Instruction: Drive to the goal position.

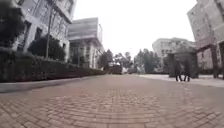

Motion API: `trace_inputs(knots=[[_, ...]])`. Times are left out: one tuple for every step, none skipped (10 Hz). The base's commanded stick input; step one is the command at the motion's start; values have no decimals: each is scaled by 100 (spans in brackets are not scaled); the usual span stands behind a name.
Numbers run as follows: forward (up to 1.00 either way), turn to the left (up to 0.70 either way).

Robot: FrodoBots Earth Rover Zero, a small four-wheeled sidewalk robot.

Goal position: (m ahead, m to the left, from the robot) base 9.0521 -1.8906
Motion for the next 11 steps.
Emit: trace_inputs(knots=[[70,0],[70,0],[70,0],[70,0],[70,0],[70,0],[70,0],[70,0],[70,0],[70,0],[70,0]])
